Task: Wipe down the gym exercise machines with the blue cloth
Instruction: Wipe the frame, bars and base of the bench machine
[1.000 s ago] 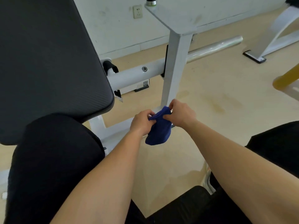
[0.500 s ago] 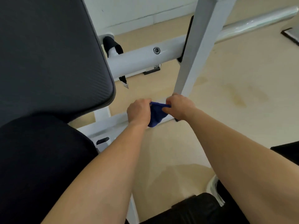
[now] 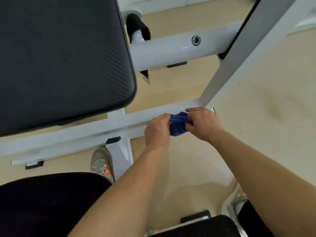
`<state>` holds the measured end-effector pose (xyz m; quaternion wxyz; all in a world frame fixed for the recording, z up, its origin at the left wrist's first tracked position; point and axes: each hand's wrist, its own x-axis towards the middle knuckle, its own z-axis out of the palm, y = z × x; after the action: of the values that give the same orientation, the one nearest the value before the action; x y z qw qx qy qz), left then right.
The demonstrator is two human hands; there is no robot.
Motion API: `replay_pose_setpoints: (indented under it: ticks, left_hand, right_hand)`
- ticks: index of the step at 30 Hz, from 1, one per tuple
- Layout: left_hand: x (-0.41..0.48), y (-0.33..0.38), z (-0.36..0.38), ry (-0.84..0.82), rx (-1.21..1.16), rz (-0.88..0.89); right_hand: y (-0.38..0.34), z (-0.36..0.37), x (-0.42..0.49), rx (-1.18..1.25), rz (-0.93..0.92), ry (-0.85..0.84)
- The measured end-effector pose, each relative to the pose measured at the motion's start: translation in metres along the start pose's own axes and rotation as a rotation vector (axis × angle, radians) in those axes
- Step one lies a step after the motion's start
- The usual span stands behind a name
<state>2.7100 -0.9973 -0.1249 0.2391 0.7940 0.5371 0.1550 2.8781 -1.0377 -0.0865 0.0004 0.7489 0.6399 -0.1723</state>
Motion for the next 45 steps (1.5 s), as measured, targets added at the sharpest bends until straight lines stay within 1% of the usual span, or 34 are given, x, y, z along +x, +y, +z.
replay_pose_setpoints:
  ticks: [2,4,6,8,10,12,13,15,19,22,24,25,26,29,30,31,33,34,36,37,39,42,43,45]
  left_hand:
    - [-0.015,0.000,-0.007,-0.054,0.029,0.023]
    - [-0.021,0.002,-0.015,-0.169,0.028,0.014]
    - [-0.013,0.001,-0.017,-0.216,0.112,0.042]
    - [-0.008,0.003,-0.017,-0.223,0.200,0.095]
    - [-0.004,0.003,-0.014,-0.232,0.217,0.112]
    - [0.008,0.001,-0.012,-0.226,0.230,0.097]
    - [0.017,0.000,-0.011,-0.213,0.240,0.097]
    - [0.041,0.001,-0.011,-0.187,0.233,0.119]
    - [0.094,0.011,-0.003,-0.116,0.206,0.188]
    - [0.120,0.012,0.014,-0.082,0.233,0.246]
    - [0.126,0.012,0.028,-0.045,0.294,0.275]
    - [0.128,0.012,0.035,-0.006,0.326,0.274]
    - [0.128,0.012,0.040,0.039,0.354,0.257]
    - [0.120,0.017,0.045,0.192,0.366,0.211]
    - [0.115,0.018,0.046,0.204,0.322,0.216]
    - [0.109,0.019,0.049,0.179,0.264,0.232]
    - [0.094,0.017,0.056,0.074,0.182,0.261]
    - [0.086,0.013,0.060,0.030,0.177,0.290]
    - [0.079,0.002,0.066,-0.032,0.228,0.383]
    - [0.080,-0.003,0.067,-0.067,0.276,0.432]
    - [0.090,-0.006,0.066,-0.145,0.350,0.496]
    - [0.108,0.000,0.064,-0.298,0.355,0.478]
    - [0.111,0.001,0.063,-0.322,0.353,0.473]
    - [0.111,0.000,0.063,-0.314,0.345,0.491]
  right_hand:
    - [-0.003,0.005,-0.024,0.004,0.031,0.008]
    - [-0.003,0.010,-0.041,-0.098,0.012,0.001]
    - [-0.003,0.012,-0.047,-0.113,0.029,-0.023]
    - [0.000,0.015,-0.050,-0.020,0.095,-0.092]
    - [0.006,0.022,-0.052,0.086,0.149,-0.155]
    - [0.014,0.031,-0.049,0.156,0.206,-0.162]
    - [0.019,0.035,-0.045,0.193,0.241,-0.133]
    - [0.027,0.042,-0.032,0.334,0.338,-0.024]
    - [0.028,0.057,-0.005,0.846,0.595,0.203]
    - [0.025,0.073,0.009,1.063,0.787,0.366]
    - [0.021,0.084,0.018,1.222,0.889,0.424]
    - [0.018,0.087,0.025,1.274,0.931,0.456]
    - [0.016,0.088,0.029,1.273,0.968,0.486]
    - [0.009,0.085,0.039,1.056,1.111,0.500]
    - [0.007,0.085,0.040,1.038,1.130,0.507]
    - [0.006,0.086,0.041,1.068,1.134,0.514]
    - [0.002,0.087,0.040,1.196,1.099,0.548]
    - [-0.001,0.088,0.040,1.246,1.059,0.588]
    - [-0.006,0.088,0.041,1.218,0.949,0.677]
    - [-0.008,0.087,0.041,1.194,0.910,0.697]
    - [-0.009,0.087,0.046,1.194,0.891,0.696]
    - [-0.001,0.089,0.052,1.200,0.905,0.688]
    - [0.000,0.089,0.054,1.177,0.903,0.693]
    - [0.000,0.089,0.055,1.148,0.918,0.702]
